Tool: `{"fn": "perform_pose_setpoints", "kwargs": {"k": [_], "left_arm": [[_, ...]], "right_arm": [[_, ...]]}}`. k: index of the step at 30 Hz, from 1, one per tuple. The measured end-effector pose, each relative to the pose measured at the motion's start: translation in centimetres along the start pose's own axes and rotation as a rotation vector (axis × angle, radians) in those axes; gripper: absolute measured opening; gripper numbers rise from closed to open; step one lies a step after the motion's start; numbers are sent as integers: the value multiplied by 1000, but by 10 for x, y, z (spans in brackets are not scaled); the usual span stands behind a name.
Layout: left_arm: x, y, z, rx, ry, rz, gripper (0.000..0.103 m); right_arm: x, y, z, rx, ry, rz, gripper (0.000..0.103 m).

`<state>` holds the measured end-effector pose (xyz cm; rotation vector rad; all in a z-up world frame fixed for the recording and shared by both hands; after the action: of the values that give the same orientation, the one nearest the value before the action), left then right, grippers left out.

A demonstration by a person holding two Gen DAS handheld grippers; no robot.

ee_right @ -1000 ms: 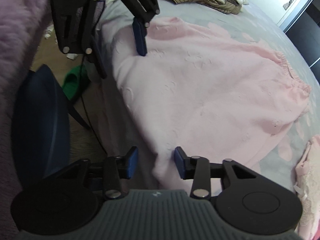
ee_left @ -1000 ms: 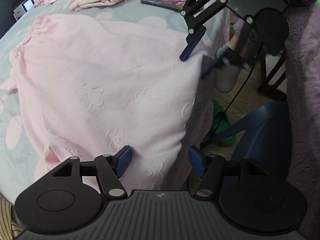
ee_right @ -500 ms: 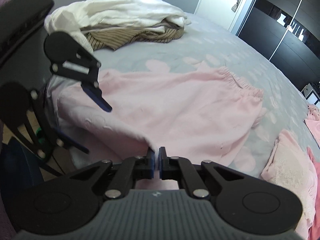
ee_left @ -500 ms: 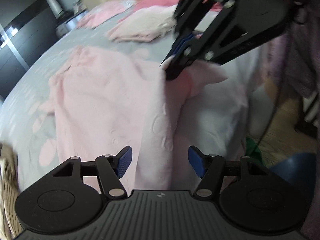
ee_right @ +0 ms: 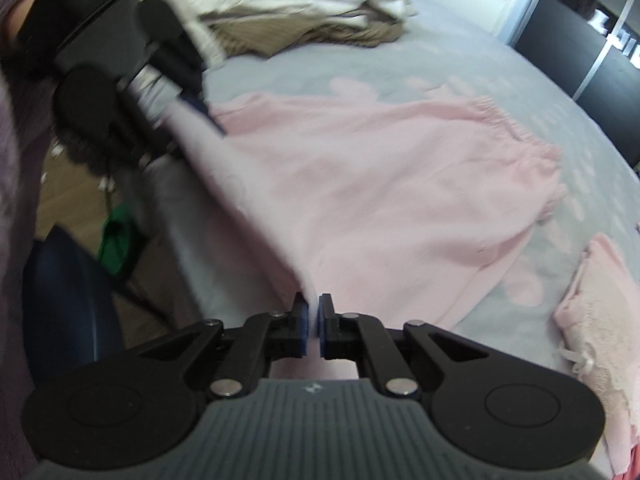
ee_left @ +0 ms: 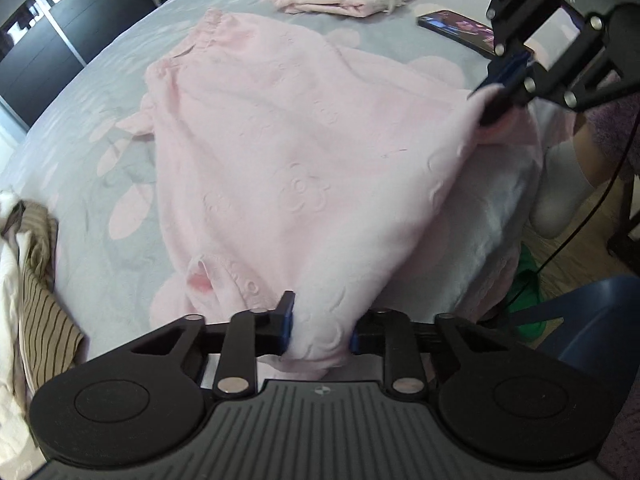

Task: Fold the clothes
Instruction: 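Grasp the garment edge with the right tool while the left tool grips the other edge, lift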

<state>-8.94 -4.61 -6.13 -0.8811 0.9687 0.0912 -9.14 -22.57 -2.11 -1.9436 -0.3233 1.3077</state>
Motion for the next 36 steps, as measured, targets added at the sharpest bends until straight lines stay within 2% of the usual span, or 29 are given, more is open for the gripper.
{"fn": "perform_pose_setpoints", "kwargs": {"k": [2, 5, 9, 12, 13, 14, 15, 18, 25, 28, 32, 34, 36], "left_arm": [[3, -3, -4, 3, 8, -2, 18], [3, -5, -1, -12, 19, -8, 15], [1, -5, 2, -28, 24, -16, 13], [1, -7, 4, -27, 26, -20, 13], [1, -7, 4, -27, 25, -22, 13], [0, -8, 5, -32, 24, -24, 13], [1, -10, 7, -38, 24, -27, 12], [-4, -15, 11, -39, 30, -42, 9], [-39, -28, 17, 38, 108, -53, 7], [-60, -30, 18, 36, 160, -43, 7], [-92, -30, 17, 20, 270, -13, 7], [-98, -30, 20, 6, 286, -8, 7], [-102, -32, 24, -5, 292, -8, 7]], "right_arm": [[0, 3, 9, -35, -11, -3, 50], [3, 5, 24, -120, -11, -3, 53], [16, 14, 32, -232, 45, 63, 53], [22, 21, 30, -270, 90, 106, 47], [21, 22, 28, -266, 99, 110, 39], [19, 22, 25, -260, 109, 113, 23], [18, 23, 23, -254, 118, 116, 16], [9, 17, 18, -238, 136, 95, 6], [-22, -2, 24, -242, 149, 84, 4], [-38, -11, 32, -214, 117, 72, 4], [-57, -17, 46, -205, 40, 68, 4], [-67, -20, 50, -192, 12, 59, 4], [-72, -21, 47, -179, 20, 43, 4]]}}
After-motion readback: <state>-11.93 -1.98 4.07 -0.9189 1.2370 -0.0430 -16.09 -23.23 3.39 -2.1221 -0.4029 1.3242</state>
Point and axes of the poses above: each gripper's, at about its wrist camera, not at the fingertips, and x roughly the way its jaws point, z to its left, y to its underside, the point moved 3 cm from there along x, roughly the way its jaws point, and after that the axes turned 13 degrees about -z, right-handed, at the moved point
